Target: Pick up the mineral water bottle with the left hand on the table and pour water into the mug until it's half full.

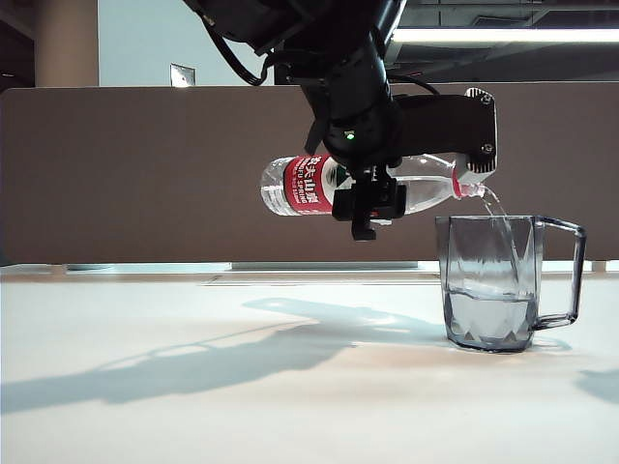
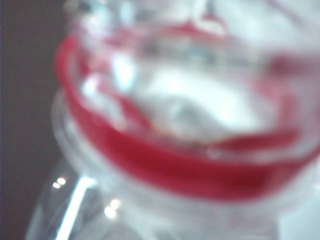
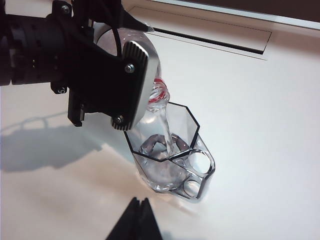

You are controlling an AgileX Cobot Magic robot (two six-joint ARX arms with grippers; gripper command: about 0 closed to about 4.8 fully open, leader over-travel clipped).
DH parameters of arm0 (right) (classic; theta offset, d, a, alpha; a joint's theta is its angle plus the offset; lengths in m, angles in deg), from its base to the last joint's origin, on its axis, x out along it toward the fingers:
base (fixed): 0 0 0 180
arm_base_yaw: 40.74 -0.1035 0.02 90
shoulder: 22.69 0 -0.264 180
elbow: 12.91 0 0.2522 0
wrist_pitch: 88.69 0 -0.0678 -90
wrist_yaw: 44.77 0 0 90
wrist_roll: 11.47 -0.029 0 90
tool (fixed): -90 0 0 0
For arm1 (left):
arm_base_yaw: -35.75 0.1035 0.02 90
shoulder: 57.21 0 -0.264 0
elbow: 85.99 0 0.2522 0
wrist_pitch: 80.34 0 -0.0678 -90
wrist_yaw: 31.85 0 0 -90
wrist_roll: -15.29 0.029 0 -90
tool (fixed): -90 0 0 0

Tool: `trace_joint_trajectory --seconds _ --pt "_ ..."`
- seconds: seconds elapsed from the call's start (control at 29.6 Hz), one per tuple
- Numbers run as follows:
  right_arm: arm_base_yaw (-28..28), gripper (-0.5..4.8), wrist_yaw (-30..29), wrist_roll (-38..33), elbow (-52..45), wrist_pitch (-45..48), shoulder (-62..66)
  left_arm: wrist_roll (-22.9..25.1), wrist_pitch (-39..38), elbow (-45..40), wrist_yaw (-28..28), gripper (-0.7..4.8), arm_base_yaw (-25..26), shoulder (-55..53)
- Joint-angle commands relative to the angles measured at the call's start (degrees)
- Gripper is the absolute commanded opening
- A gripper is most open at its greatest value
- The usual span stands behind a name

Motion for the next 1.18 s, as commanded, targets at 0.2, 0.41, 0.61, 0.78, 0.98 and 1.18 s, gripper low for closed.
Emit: trace_joint_trajectory --seconds 0.2,0.41,0.61,0.78,0.98,1.18 --pt "0.0 -0.02 -0.2 0.3 0.5 0.8 0.0 1.2 2.4 0.6 -0.8 2.71 -0.1 0.5" --pt "0.0 -0.02 -0.2 0.2 0.5 0.8 0.0 1.3 2.4 0.6 -0.8 2.71 -0.1 0.5" --pt "0.0 -0.02 -0.2 0.3 0.5 0.8 0.0 1.3 2.4 0.6 -0.8 2.71 -0.1 0.5" --pt "0.0 -0.02 -0.2 0.3 0.5 0.8 0.0 1.0 2.4 0.6 -0.8 2.71 -0.1 0.5" --pt "0.0 -0.02 -0.2 0.3 0.5 0.8 0.0 -4.1 2.4 0.6 -0.4 2.63 -0.1 0.6" --pt "0.0 -0.02 -0.2 0.3 0.5 0.8 0.0 -7.4 2.4 0.6 -0.5 2.42 -0.1 0.6"
